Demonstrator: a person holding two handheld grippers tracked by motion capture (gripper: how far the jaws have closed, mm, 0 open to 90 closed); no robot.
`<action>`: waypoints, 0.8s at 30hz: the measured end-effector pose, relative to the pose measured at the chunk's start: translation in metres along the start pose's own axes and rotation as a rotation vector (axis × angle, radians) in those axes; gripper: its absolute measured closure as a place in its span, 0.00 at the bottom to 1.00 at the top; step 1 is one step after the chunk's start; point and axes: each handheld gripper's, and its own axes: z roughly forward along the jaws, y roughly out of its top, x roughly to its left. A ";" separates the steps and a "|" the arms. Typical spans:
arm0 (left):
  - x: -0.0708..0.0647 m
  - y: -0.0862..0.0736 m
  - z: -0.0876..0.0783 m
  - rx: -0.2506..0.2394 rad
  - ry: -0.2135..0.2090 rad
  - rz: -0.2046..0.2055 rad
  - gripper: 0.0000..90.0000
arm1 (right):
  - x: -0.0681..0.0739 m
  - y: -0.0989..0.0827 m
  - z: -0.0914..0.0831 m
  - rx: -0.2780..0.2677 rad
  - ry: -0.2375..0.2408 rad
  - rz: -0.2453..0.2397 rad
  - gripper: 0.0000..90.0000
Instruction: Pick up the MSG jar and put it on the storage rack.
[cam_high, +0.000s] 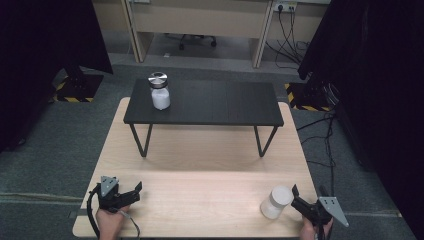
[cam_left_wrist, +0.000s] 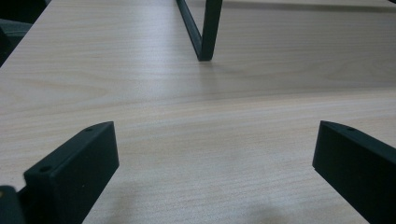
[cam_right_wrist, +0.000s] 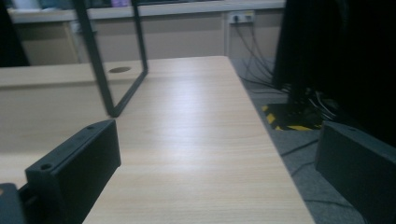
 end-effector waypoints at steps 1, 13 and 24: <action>0.000 -0.001 0.000 -0.003 -0.001 -0.002 0.00 | 0.000 0.000 0.000 -0.004 -0.003 0.009 0.01; 0.001 -0.002 -0.001 -0.010 -0.011 0.007 0.00 | -0.008 0.014 -0.018 0.005 0.056 -0.036 0.01; 0.002 -0.002 -0.001 -0.007 -0.022 0.008 0.00 | -0.007 0.015 -0.042 0.029 0.111 -0.063 0.01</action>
